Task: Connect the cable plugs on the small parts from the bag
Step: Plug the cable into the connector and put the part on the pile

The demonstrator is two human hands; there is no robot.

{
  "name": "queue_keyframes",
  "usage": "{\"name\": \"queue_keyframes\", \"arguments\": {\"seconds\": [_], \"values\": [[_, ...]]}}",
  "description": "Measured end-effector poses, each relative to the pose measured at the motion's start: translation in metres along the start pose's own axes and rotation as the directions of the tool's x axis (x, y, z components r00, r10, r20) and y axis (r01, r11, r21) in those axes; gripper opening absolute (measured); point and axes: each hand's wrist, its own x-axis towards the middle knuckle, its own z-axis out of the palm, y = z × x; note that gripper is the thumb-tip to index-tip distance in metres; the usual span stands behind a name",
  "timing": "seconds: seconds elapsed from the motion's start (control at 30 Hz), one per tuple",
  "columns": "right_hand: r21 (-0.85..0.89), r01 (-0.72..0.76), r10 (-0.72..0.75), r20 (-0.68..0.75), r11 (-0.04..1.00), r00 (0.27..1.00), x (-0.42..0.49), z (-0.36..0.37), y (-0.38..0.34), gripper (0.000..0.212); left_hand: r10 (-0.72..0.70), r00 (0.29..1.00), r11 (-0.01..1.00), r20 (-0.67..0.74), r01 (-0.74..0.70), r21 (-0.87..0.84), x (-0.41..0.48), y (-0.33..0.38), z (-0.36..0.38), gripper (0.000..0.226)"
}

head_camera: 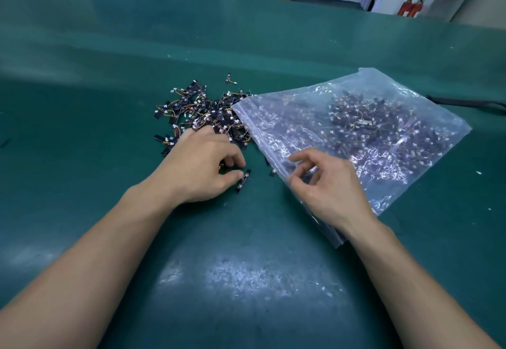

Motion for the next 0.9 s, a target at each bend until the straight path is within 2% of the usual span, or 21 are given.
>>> {"name": "queue_keyframes", "arguments": {"seconds": [0.1,0.23,0.4,0.53,0.67,0.9], "values": [[0.025,-0.002,0.002,-0.012,1.000,1.000,0.000,0.001,-0.001,0.021,0.016,0.999,1.000,0.039,-0.015,-0.010,0.000,-0.001,-0.001,0.006],[0.041,0.073,-0.072,-0.034,0.996,0.997,-0.001,0.000,-0.001,0.014,0.068,0.997,0.998,0.046,-0.068,0.000,-0.001,0.001,0.000,0.008],[0.162,0.149,-0.144,-0.044,0.975,0.989,-0.004,0.001,-0.008,0.002,0.219,0.967,0.976,-0.128,-0.219,0.009,-0.002,0.016,-0.005,0.007],[0.298,0.105,-0.131,0.066,0.949,0.989,-0.007,0.002,-0.013,0.012,0.292,0.934,0.955,-0.207,-0.296,0.014,-0.002,0.027,-0.008,0.018],[0.400,0.039,-0.093,0.116,0.916,0.989,-0.005,0.000,-0.014,0.017,0.335,0.914,0.941,-0.228,-0.335,0.041,-0.002,0.030,-0.007,0.019],[0.430,0.048,-0.124,0.151,0.901,0.981,-0.005,-0.003,-0.016,0.016,0.363,0.900,0.930,-0.240,-0.364,0.041,-0.002,0.032,-0.003,0.017]]}}
